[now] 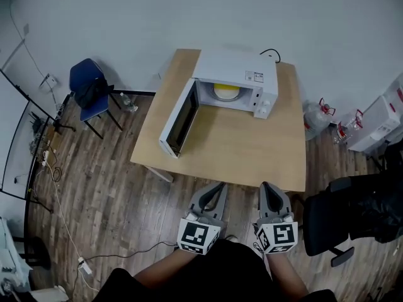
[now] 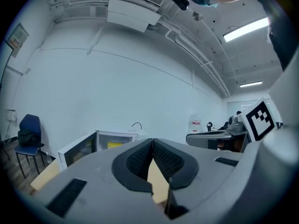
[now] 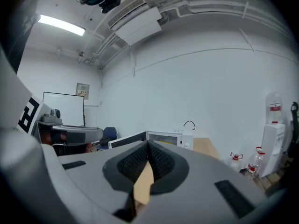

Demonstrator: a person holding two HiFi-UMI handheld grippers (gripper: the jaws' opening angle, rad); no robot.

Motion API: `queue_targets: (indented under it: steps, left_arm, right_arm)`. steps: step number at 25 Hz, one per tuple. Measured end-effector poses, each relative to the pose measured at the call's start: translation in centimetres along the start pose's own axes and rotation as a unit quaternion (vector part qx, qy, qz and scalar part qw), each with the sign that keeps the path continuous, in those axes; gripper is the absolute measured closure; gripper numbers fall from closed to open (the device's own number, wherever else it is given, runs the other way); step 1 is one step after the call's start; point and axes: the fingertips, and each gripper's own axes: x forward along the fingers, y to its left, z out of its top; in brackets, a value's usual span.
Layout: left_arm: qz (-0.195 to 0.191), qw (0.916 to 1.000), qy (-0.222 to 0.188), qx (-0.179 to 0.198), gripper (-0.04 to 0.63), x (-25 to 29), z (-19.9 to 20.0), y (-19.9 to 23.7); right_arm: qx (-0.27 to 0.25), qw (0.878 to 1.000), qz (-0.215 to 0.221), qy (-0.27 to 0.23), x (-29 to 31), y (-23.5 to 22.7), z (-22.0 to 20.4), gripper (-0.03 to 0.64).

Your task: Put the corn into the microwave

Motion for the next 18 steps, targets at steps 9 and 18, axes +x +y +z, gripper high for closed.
queue_targets:
  steps: [9, 18]
  left_arm:
    - [0.037, 0.9989, -0.019, 0.024, 0.581, -3.3, -0.4, -2.2]
    - [0.046, 0.9987, -0.022, 0.001, 0.581, -6.7, -1.2, -4.3]
  right_arm:
    - [-0.015, 1.0, 0.007, -0.006, -4.1, -1.9, -0.9, 0.558]
    - [-0.021, 1.0, 0.008, -0.017, -8.2, -0.8, -1.5, 0.557]
